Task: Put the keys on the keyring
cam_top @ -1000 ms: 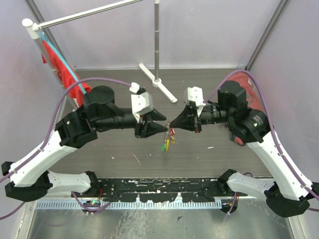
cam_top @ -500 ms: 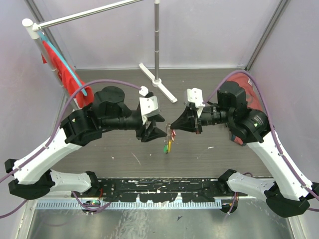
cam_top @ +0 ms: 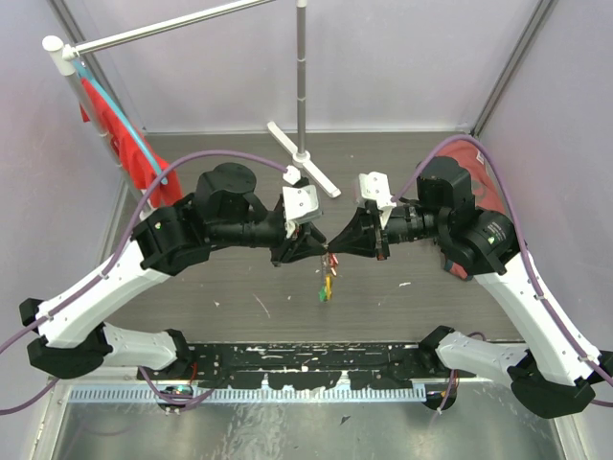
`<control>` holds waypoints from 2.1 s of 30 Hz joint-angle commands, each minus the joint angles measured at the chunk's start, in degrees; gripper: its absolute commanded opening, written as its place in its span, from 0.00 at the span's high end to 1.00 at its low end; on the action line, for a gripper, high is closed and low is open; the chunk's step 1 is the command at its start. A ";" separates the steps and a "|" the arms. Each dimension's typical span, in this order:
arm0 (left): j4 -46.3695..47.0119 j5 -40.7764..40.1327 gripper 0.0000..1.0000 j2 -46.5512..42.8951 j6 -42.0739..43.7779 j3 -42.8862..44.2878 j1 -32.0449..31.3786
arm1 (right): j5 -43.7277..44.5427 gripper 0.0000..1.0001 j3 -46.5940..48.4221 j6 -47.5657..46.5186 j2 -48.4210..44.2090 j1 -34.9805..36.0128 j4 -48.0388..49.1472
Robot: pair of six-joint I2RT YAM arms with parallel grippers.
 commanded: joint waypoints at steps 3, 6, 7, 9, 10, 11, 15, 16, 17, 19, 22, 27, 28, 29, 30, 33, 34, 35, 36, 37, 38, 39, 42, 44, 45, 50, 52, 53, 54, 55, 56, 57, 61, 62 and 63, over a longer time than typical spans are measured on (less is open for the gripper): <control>0.27 1.42 0.77 0.32 0.37 2.43 -0.12 | -1.76 0.99 2.52 -0.37 -0.54 0.07 2.56; -0.35 1.31 0.88 0.53 0.45 2.73 -0.12 | -1.76 0.99 2.60 -0.41 -0.62 0.06 2.56; -0.52 1.31 0.93 0.54 0.45 2.86 -0.15 | -1.66 0.99 2.66 -0.41 -0.56 0.05 2.56; -0.98 1.14 1.00 0.71 0.38 3.07 -0.15 | -1.65 0.99 2.84 -0.46 -0.61 0.07 2.56; -1.13 1.03 1.00 0.76 0.30 3.20 -0.12 | -1.58 0.99 2.85 -0.43 -0.56 0.07 2.56; -1.27 0.85 1.00 0.80 0.36 3.34 -0.16 | -1.58 0.99 2.89 -0.45 -0.62 0.05 2.56; 0.28 -0.61 1.00 -0.21 -0.15 2.25 -0.14 | -0.88 0.98 2.89 0.23 -0.79 0.07 3.62; 1.98 -1.02 1.00 -0.81 -0.50 1.37 -0.16 | -0.55 0.91 2.85 0.56 -1.04 0.07 4.30; 3.30 -1.21 1.00 -1.65 -0.94 0.46 -0.19 | -0.11 0.81 2.73 1.18 -1.41 0.05 5.07; 6.28 -1.97 1.00 -3.25 -2.05 -1.48 -0.12 | 0.24 0.68 1.68 2.58 -2.60 0.03 7.72; 11.02 -1.90 1.00 -5.71 -3.49 -5.55 -0.11 | 0.20 0.63 0.26 5.31 -4.39 0.07 12.34; 20.26 -0.08 1.00 -11.06 -6.22 -13.00 -0.13 | -0.28 0.62 0.05 7.11 -4.88 0.03 15.02; 21.82 0.23 1.00 -11.99 -6.61 -14.08 -0.12 | -0.54 0.62 0.17 7.18 -4.79 0.07 15.10; 23.08 0.44 1.00 -12.69 -7.00 -15.05 -0.14 | -0.94 0.62 0.18 7.26 -4.77 0.02 15.25; 24.15 0.38 1.00 -13.34 -7.40 -15.85 -0.16 | -1.34 0.62 0.06 7.45 -4.69 0.02 15.48; 27.82 0.58 1.00 -14.84 -8.64 -17.89 -0.14 | -3.21 0.61 -0.86 9.38 -4.33 0.05 17.65; 29.27 0.60 1.00 -15.24 -9.19 -18.64 -0.12 | -4.07 0.60 -1.19 10.10 -4.14 0.07 18.59; 30.66 0.42 1.00 -15.60 -9.83 -19.41 -0.11 | -4.70 0.60 -1.68 10.88 -4.05 0.05 19.55; 31.90 0.10 1.00 -16.04 -10.41 -19.98 -0.14 | -5.16 0.59 -2.16 11.59 -3.94 0.03 20.55; 33.03 -0.23 1.00 -16.22 -10.92 -20.61 -0.12 | -5.45 0.59 -2.54 12.33 -3.90 0.04 21.53; 33.89 -0.38 1.00 -16.30 -11.31 -21.12 -0.11 | -5.58 0.58 -3.00 13.00 -3.94 0.07 22.48; 34.65 -0.48 1.00 -16.29 -11.66 -21.56 -0.13 | -5.62 0.58 -3.41 13.55 -4.04 0.05 23.28; 35.92 -0.23 1.00 -16.08 -12.45 -22.02 -0.16 | -5.62 0.58 -3.92 14.21 -4.11 0.07 24.34; 36.23 0.07 1.00 -16.02 -12.63 -22.13 -0.16 | -5.59 0.58 -3.94 14.26 -3.92 0.07 24.21; 36.26 0.14 1.00 -16.02 -12.64 -22.07 -0.12 | -5.52 0.58 -4.05 14.22 -3.89 0.04 24.12; 36.90 0.32 1.00 -16.31 -12.64 -22.21 -0.12 | -5.63 0.60 -4.40 13.80 -3.55 0.05 23.51; 37.12 0.34 1.00 -16.41 -12.68 -22.24 -0.16 | -5.62 0.61 -4.56 13.63 -3.41 0.05 23.35; 37.10 0.47 1.00 -16.39 -12.72 -22.27 -0.12 | -5.63 0.61 -4.59 13.61 -3.34 0.05 23.39; 37.02 0.54 1.00 -16.33 -12.72 -22.15 -0.12 | -5.69 0.61 -4.61 13.59 -3.27 0.07 23.39; 36.84 0.66 1.00 -16.19 -12.73 -22.08 -0.14 | -5.79 0.62 -4.49 13.56 -3.20 0.05 23.39; 36.78 0.77 1.00 -16.10 -12.73 -22.04 -0.12 | -5.88 0.62 -4.53 13.60 -3.19 0.05 23.46; 36.78 0.86 1.00 -16.15 -12.73 -22.04 -0.14 | -5.89 0.64 -4.53 13.57 -3.14 0.07 23.48; 36.90 1.11 1.00 -15.96 -12.80 -22.04 -0.14 | -5.88 0.72 -4.57 13.60 -3.12 0.05 23.47; 36.86 1.17 1.00 -15.93 -12.81 -22.02 -0.15 | -5.94 0.75 -4.57 13.67 -3.04 0.06 23.52; 36.88 1.31 1.00 -15.86 -12.80 -22.03 -0.12 | -6.02 0.78 -4.54 13.69 -3.06 0.07 23.60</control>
